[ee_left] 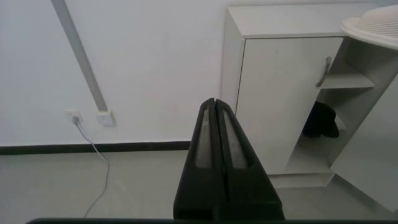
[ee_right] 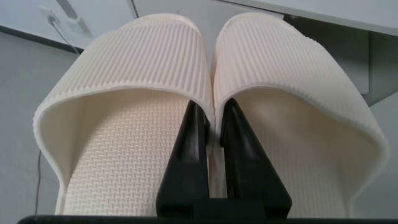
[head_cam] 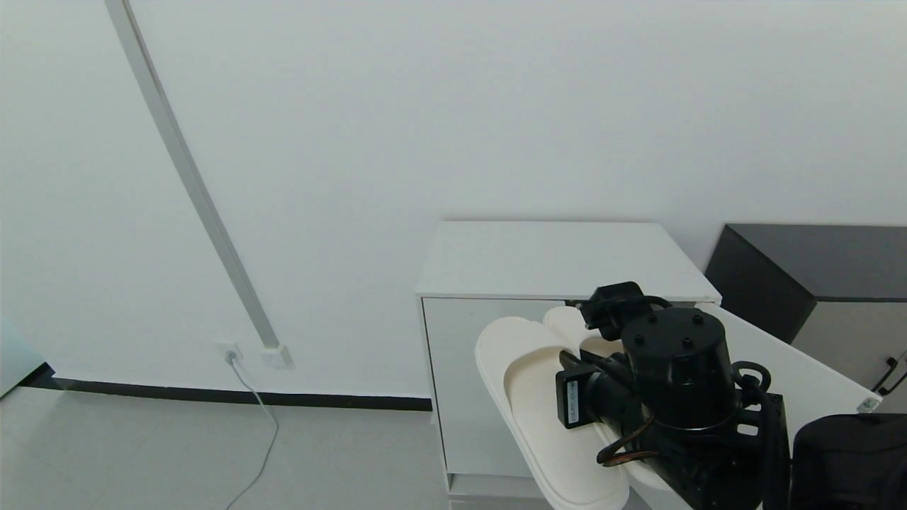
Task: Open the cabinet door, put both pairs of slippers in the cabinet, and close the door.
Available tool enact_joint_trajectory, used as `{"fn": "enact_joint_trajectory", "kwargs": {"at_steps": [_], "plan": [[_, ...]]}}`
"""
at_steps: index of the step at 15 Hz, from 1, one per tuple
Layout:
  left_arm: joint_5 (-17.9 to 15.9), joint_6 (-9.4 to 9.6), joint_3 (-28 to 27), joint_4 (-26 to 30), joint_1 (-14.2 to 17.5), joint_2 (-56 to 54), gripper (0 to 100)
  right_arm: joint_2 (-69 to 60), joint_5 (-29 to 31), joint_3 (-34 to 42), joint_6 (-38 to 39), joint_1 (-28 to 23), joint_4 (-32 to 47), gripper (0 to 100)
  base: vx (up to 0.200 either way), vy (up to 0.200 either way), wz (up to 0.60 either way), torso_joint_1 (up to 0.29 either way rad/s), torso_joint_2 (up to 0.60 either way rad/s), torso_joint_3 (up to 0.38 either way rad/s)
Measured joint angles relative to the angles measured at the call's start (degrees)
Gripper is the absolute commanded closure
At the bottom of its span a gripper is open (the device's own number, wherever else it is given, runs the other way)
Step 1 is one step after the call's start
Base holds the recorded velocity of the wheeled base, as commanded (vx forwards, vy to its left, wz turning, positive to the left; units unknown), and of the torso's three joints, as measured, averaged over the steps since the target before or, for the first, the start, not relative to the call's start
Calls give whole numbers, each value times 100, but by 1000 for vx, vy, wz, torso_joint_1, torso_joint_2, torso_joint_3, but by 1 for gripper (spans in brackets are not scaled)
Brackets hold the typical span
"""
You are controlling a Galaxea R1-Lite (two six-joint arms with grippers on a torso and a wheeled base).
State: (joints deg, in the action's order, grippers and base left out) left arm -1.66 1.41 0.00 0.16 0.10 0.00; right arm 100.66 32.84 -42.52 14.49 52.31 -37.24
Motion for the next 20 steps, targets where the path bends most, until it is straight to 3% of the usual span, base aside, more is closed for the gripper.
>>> {"fn": "enact_joint_trajectory", "kwargs": {"at_steps": [14, 20], "plan": [[0, -2, 0, 2, -5, 0, 100, -2, 22, 171, 4, -17, -69, 100, 0, -200, 0, 3, 3, 0], [-4, 0, 0, 0, 4, 2, 100, -2, 17, 269, -33, -77, -274, 100, 0, 0, 0, 0, 0, 0]]}}
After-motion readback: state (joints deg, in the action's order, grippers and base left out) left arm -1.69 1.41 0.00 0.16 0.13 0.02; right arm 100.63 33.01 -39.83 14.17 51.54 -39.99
